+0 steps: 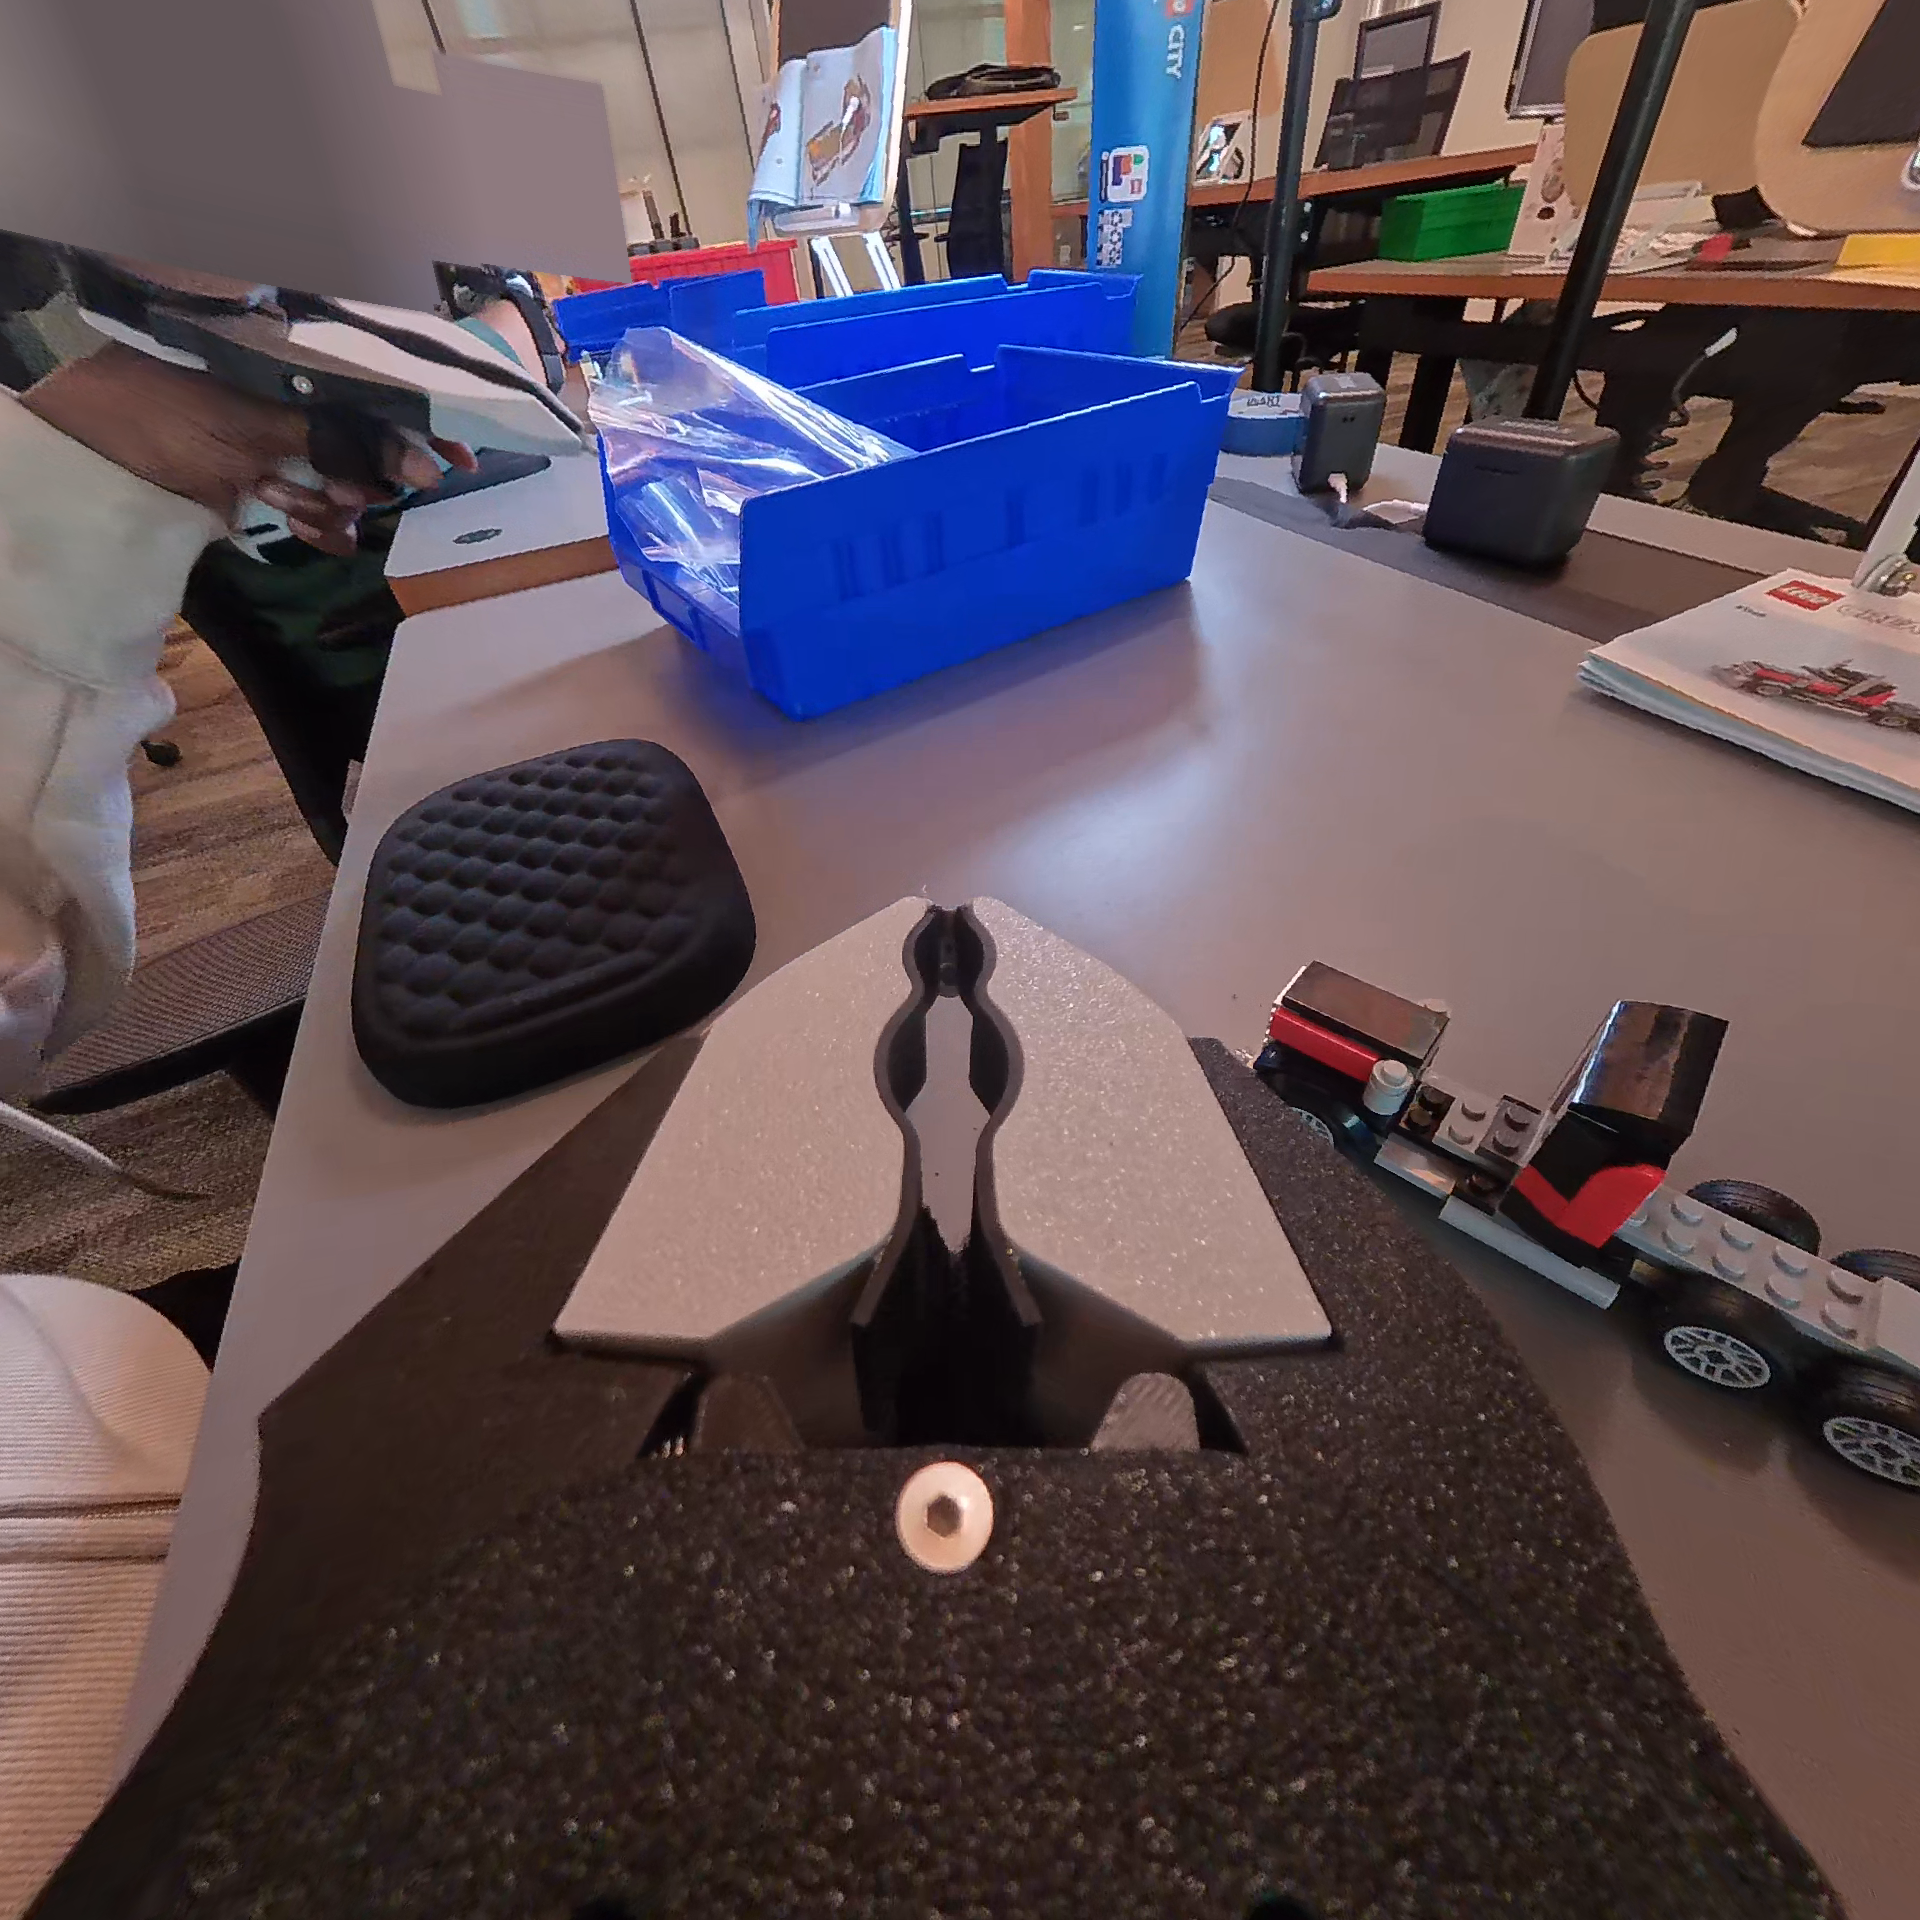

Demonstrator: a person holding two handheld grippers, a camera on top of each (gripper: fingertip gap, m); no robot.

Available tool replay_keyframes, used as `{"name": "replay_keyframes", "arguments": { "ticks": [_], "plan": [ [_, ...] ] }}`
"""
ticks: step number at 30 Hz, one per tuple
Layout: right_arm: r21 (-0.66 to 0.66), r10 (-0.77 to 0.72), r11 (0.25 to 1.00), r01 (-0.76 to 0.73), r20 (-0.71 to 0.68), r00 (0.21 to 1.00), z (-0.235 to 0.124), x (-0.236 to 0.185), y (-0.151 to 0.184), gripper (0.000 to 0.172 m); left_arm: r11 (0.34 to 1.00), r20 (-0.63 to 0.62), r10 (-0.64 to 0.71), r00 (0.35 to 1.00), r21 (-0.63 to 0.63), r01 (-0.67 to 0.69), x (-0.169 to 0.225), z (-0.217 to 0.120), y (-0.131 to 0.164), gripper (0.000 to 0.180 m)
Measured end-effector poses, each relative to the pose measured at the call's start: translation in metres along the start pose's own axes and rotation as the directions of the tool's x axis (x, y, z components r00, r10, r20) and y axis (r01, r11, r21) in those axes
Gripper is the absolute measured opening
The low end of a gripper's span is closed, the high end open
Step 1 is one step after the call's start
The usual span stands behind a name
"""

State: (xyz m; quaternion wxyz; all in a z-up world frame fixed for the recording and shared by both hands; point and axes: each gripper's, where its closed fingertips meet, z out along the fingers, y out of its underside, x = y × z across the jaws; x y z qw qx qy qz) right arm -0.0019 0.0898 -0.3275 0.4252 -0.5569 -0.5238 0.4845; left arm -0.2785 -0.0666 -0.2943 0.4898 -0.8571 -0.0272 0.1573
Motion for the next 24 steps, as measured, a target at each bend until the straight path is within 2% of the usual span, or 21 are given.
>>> {"name": "replay_keyframes", "arguments": {
  "ticks": [2,4,9,15,17,19,21,22,24],
  "plan": [
    [0.002,0.002,1.000,-0.002,-0.003,1.000,0.000,0.000,0.000,0.003,1.000,-0.082,0.015,0.997,0.022,-0.013,0.020,0.011,-0.007,0.005],
    [0.003,0.002,1.000,-0.002,-0.002,1.000,0.000,0.000,0.000,0.003,0.999,-0.107,0.042,0.993,0.010,-0.041,0.030,0.027,-0.010,0.005],
    [0.012,0.005,1.000,-0.005,-0.001,1.000,-0.001,0.001,-0.001,0.003,0.985,-0.036,0.107,0.994,-0.131,-0.110,0.029,0.065,0.008,0.007],
    [0.014,0.006,1.000,-0.006,0.005,1.000,-0.001,0.000,-0.002,0.003,0.984,-0.030,0.103,0.994,-0.145,-0.107,0.032,0.070,0.012,0.020],
    [0.023,0.012,1.000,-0.012,0.011,1.000,-0.001,0.000,-0.003,0.003,0.989,-0.047,0.088,0.995,-0.114,-0.093,0.035,0.066,0.008,0.020],
    [0.067,0.049,0.996,-0.051,0.042,0.998,-0.004,-0.002,-0.009,0.002,0.996,-0.079,0.090,0.993,-0.008,-0.091,0.044,0.057,-0.010,0.023],
    [0.158,0.121,0.977,-0.140,0.119,0.985,-0.010,-0.008,-0.022,0.003,0.969,-0.106,0.156,0.982,0.210,-0.131,0.065,0.038,-0.043,0.025],
    [0.218,0.168,0.954,-0.205,0.177,0.970,-0.014,-0.012,-0.031,0.003,0.927,-0.097,0.188,0.977,0.346,-0.144,0.078,0.026,-0.063,0.025],
    [0.313,0.265,0.875,-0.370,0.331,0.906,-0.022,-0.021,-0.048,0.002,0.799,-0.104,0.211,0.972,0.592,-0.110,0.115,-0.002,-0.099,0.026]
  ]
}}
